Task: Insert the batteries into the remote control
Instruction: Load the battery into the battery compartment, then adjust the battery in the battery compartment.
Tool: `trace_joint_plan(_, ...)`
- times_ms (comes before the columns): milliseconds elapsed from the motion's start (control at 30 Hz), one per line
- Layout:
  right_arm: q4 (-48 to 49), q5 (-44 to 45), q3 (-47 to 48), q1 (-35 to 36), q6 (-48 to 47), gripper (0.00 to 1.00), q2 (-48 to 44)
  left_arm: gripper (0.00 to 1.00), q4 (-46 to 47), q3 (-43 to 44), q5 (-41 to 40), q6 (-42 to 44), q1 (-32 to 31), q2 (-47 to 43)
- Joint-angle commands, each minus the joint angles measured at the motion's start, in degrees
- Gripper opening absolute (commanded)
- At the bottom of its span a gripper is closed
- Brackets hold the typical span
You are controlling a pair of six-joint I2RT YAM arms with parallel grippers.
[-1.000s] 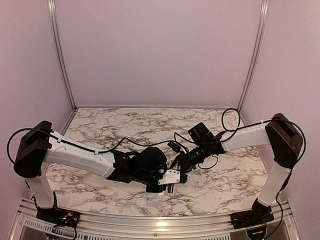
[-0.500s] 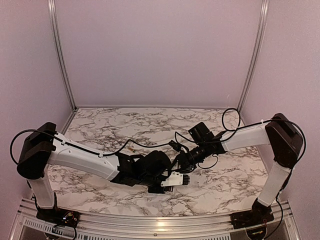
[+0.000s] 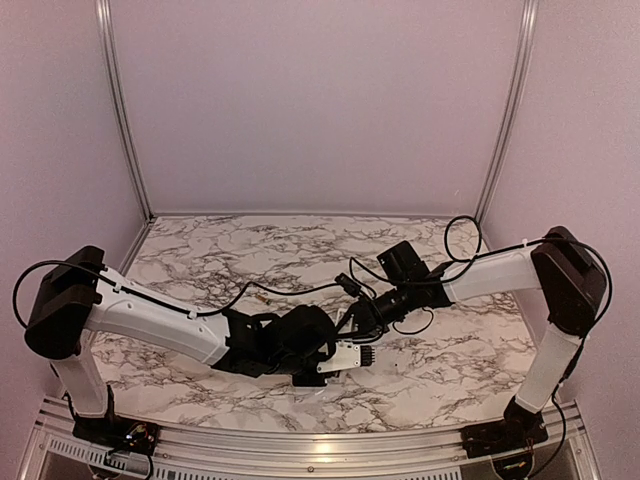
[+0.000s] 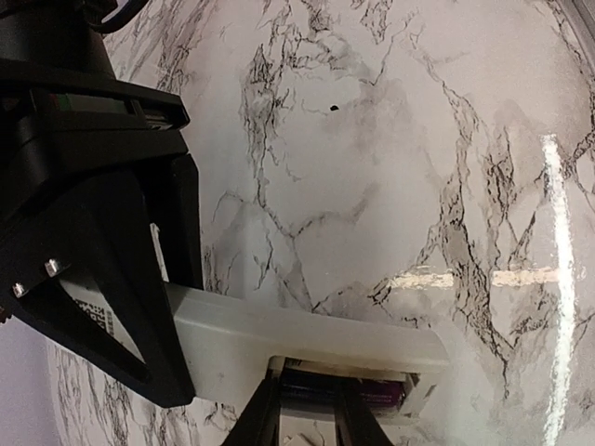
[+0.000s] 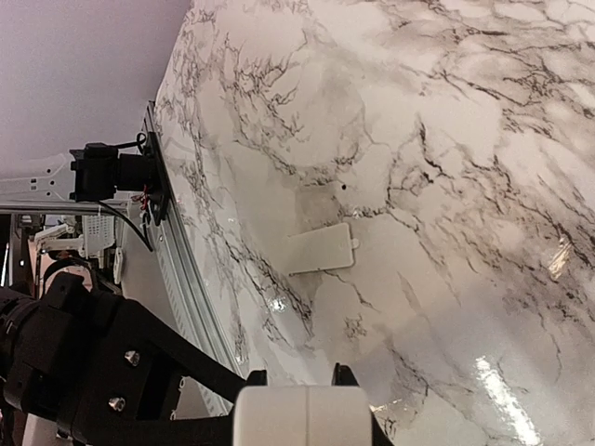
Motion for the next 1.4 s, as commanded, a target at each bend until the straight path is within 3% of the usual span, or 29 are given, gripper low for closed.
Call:
trace_joint_plan(0,2.5,-7.2,-0.2,0.3,1.7,0.0,-1.9,0.24,1.2,-3.1,-5.1,-2.9,0.7,-3.1)
trace_joint_plan(300,3.2,-6.2,-0.8,0.4,1.4,0.0,-0.7,0.34,11.6,-8.4,-7.6,-5.6,0.9,-11.3)
trace_joint_plan(400,3.5,-5.7,-0.7,0.2,1.1,0.0,-1.4,0.42,14.6,-10.4,-9.1,-8.3,1.4,-14.1)
trace_joint_plan(533,5.2,-4.7,-0.8,-0.5,1.1,0.0,-3.0,0.63,20.5,-15.2,-9.8,-14.1,2.4,-19.6)
trace_joint_plan(633,6.2,-4.0,-0.9,-1.5,1.1,0.0,-5.1,0.94,25.0,-19.2,-9.2,-19.5,3.6,-25.6)
trace_joint_plan(667,7.7,-3.9,-1.0,-1.8,1.3,0.0,-5.9,0.98,26.0,-20.2,-8.6,-21.7,4.3,-26.5)
trace_joint_plan(867,11.4,-2.6,-1.3,-3.1,0.6,0.0,-10.7,0.99,18.7,-18.2,-3.1,-33.8,7.8,-28.9)
trace_joint_plan(1200,17.6,0.1,-2.4,-3.4,0.3,0.0,-16.3,0.98,17.2,-15.6,9.5,-38.8,8.7,-27.1)
trace_joint_plan(1367,19.2,-0.5,-2.8,-3.4,0.6,0.0,-17.1,0.79,15.1,-11.6,12.3,-40.9,9.8,-22.7)
